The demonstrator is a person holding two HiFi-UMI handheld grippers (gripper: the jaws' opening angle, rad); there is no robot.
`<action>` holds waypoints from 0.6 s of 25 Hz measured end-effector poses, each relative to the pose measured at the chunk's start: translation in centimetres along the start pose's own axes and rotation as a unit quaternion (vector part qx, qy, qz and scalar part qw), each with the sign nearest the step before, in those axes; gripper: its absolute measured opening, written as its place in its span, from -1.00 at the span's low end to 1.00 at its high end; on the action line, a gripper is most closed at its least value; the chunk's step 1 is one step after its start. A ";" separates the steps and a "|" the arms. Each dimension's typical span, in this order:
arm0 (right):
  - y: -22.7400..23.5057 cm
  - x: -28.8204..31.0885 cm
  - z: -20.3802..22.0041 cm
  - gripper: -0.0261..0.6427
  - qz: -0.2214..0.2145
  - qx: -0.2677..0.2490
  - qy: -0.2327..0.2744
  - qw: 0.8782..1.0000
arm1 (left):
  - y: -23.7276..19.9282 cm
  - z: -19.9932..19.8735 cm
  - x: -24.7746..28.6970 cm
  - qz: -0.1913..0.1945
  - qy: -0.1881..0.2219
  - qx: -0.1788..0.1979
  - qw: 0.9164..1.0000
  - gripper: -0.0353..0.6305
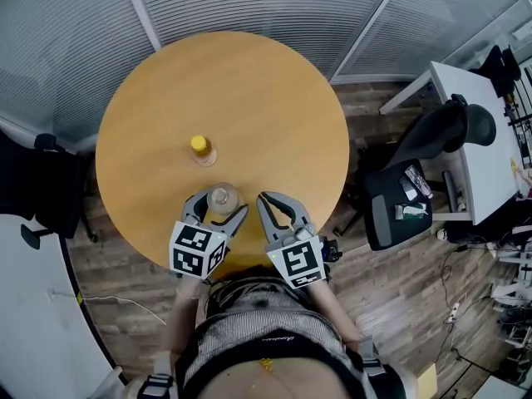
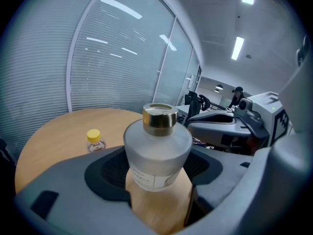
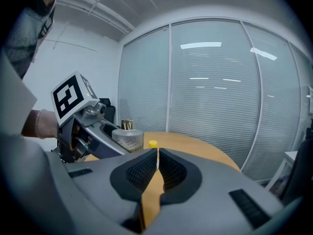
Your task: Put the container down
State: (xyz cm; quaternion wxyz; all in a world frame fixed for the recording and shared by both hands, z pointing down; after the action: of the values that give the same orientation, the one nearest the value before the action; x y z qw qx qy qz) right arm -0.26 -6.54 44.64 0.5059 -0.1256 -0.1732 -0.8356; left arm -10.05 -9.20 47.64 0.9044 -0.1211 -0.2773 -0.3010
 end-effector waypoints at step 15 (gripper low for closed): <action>0.8 0.1 1.3 -0.85 0.026 0.014 -0.013 0.999 | -0.9 3.0 3.6 -0.007 -0.030 0.018 0.999 0.14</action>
State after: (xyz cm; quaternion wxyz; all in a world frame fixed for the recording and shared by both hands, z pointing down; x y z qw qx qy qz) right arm 0.48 -6.48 45.97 0.5272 -0.1339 -0.1881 -0.8178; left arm -9.53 -10.47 52.23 0.8955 -0.1123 -0.3107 -0.2982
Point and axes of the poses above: the fingertips, and each gripper's own axes: x forward along the fingers, y to its right, z out of its underside, the point moved 4 cm from there along -x, backward along the fingers, and after that the axes turned 13 degrees about x, right-handed, at the moved point
